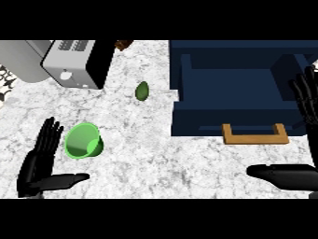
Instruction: Pick up the cup, place it into the drawer and close the drawer
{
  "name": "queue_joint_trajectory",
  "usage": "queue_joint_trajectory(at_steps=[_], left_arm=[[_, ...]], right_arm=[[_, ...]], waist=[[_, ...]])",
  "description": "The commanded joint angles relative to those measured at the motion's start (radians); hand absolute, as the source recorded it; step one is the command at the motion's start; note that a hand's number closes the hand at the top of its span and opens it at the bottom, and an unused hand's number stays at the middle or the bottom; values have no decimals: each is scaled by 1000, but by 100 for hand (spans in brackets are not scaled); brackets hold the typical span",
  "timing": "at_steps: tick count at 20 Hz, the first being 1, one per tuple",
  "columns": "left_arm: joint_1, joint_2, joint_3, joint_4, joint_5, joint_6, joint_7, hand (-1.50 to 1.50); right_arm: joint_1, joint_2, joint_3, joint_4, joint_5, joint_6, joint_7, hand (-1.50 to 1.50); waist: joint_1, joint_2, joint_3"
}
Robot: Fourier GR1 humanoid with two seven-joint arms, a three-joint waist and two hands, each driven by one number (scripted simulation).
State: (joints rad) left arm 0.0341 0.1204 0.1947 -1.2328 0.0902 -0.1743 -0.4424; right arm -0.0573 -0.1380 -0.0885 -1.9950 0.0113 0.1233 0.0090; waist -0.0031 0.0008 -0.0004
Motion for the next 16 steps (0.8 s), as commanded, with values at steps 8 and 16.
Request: queue_joint_trajectory(at_steps=[8, 16], left_arm=[[-231, 84, 102, 600, -17, -69, -369, -150], [-388, 104, 113, 899, -57, -49, -548, -150]], right_arm=[[-21, 7, 1, 25, 11, 14, -15, -150], [27, 15, 15, -47, -17, 40, 38, -150]], waist=[[-4, 1, -1], [-11, 2, -1]])
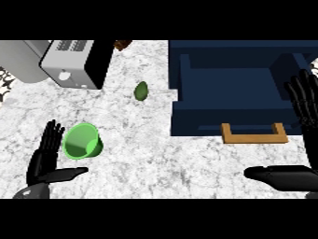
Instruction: Pick up the cup, place it into the drawer and close the drawer
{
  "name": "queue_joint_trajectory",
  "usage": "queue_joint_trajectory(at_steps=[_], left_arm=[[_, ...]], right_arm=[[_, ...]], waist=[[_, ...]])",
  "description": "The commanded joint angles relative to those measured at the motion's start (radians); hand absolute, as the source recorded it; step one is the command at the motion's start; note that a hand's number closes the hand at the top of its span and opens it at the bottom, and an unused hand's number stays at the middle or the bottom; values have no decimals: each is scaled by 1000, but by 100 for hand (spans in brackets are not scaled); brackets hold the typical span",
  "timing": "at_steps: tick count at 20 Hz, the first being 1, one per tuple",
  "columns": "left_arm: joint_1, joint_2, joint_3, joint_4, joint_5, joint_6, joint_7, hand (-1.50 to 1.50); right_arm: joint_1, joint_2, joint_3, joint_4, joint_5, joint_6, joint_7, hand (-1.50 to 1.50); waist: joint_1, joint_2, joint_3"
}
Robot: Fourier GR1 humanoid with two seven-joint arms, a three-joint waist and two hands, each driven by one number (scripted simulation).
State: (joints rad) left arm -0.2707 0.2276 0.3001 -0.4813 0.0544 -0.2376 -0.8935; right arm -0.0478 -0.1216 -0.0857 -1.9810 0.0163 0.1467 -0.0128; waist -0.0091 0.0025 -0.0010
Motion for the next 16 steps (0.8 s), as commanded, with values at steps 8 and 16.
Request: queue_joint_trajectory(at_steps=[8, 16], left_arm=[[-108, 39, 9, 290, -45, -23, -216, -150], [-163, 6, 7, 274, -35, -36, -171, -150]], right_arm=[[-26, -6, -13, 23, -10, 18, -10, -150], [21, 39, 44, 8, 46, -7, -31, -150]], waist=[[-9, 4, -2], [-8, 3, -1]])
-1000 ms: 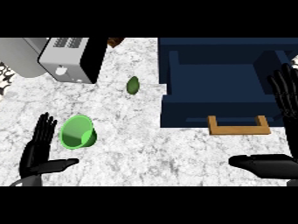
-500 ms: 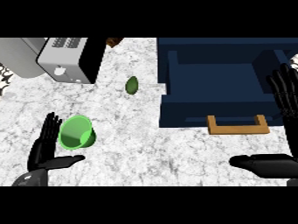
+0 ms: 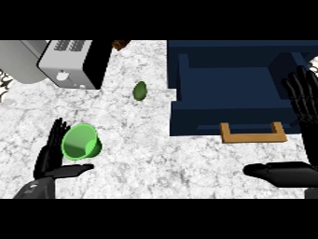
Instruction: Pick up the cup, place it into the drawer and close the drawer
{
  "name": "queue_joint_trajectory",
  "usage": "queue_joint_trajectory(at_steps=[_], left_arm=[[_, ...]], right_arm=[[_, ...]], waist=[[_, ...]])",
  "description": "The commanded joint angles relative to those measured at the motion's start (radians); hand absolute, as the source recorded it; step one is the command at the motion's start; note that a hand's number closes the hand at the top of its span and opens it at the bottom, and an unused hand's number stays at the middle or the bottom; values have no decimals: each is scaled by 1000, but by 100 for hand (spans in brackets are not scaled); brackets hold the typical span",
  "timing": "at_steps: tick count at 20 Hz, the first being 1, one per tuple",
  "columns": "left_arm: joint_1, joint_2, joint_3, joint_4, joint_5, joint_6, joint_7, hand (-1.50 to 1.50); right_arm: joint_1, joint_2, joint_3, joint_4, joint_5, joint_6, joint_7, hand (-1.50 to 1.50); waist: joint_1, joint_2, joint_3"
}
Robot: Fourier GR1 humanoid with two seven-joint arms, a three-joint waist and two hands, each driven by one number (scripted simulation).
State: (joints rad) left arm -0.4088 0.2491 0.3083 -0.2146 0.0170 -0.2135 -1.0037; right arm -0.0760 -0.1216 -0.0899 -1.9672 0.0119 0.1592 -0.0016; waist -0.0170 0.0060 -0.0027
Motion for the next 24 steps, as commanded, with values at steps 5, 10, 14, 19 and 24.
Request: queue_joint_trajectory(at_steps=[5, 10, 14, 19, 24], left_arm=[[-33, -1, 8, 16, 14, -130, -85, -150], [-25, -20, -11, -14, 14, -214, -85, -150], [-44, -66, -8, -18, 25, -210, -87, -150], [-11, -107, -49, -51, 13, -307, -76, 150], [-67, -78, -12, -77, 73, -389, -31, 150]], right_arm=[[1, 16, 11, 13, 10, -7, -19, -150], [-19, -22, -30, 19, -39, 26, 12, -150], [25, -10, -23, 14, -33, 34, -44, -150], [-30, -33, -57, 81, -48, 38, -27, -150], [-2, -9, -9, 42, -9, 26, -27, -150]], waist=[[-6, 3, -1], [1, 1, 0], [-8, 2, 0], [8, -1, 1], [-1, -1, 0]])
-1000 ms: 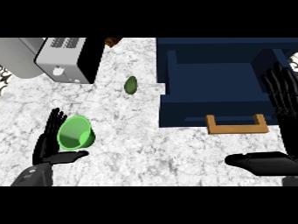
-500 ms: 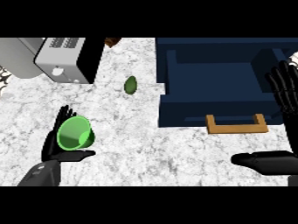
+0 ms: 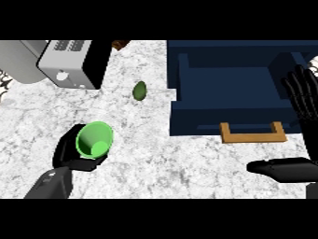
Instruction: Pick up the cup, place it into the drawer and close the drawer
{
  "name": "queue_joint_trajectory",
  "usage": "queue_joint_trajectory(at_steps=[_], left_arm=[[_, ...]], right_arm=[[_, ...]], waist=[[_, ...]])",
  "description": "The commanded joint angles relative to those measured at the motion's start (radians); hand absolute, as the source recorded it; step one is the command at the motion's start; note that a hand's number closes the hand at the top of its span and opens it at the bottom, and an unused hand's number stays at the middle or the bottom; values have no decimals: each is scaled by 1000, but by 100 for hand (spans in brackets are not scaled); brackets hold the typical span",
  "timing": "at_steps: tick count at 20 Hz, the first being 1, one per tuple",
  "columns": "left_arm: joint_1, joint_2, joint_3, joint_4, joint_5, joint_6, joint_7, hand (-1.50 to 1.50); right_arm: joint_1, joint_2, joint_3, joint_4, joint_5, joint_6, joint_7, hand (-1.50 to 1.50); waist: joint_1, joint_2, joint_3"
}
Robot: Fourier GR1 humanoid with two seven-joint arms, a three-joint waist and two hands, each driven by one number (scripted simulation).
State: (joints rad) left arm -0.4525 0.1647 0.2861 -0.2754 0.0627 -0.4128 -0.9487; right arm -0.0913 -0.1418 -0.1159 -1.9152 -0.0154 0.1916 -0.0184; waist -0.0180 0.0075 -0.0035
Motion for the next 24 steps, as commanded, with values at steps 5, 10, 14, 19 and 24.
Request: queue_joint_trajectory(at_steps=[5, 10, 14, 19, 24], left_arm=[[16, -6, 7, -62, 24, -121, -189, 150], [-6, 29, 104, -50, 106, -22, -178, 150], [-50, 62, 106, -80, 121, -67, -137, 150], [-49, 15, 62, -191, 111, -64, -150, 150], [-112, -49, -1, -355, 104, 47, -3, 150]], right_arm=[[15, 21, 22, -10, 35, -22, -7, -150], [2, 9, 11, -30, 26, -20, 20, -150], [46, 9, 30, -14, 48, -1, -27, -150], [56, -21, -56, 59, -1, 18, -97, -150], [35, -12, -37, -6, 2, 1, -19, -150]], waist=[[3, -1, 0], [-2, 1, 0], [-3, -2, 1], [12, -6, 4], [23, -13, 4]])
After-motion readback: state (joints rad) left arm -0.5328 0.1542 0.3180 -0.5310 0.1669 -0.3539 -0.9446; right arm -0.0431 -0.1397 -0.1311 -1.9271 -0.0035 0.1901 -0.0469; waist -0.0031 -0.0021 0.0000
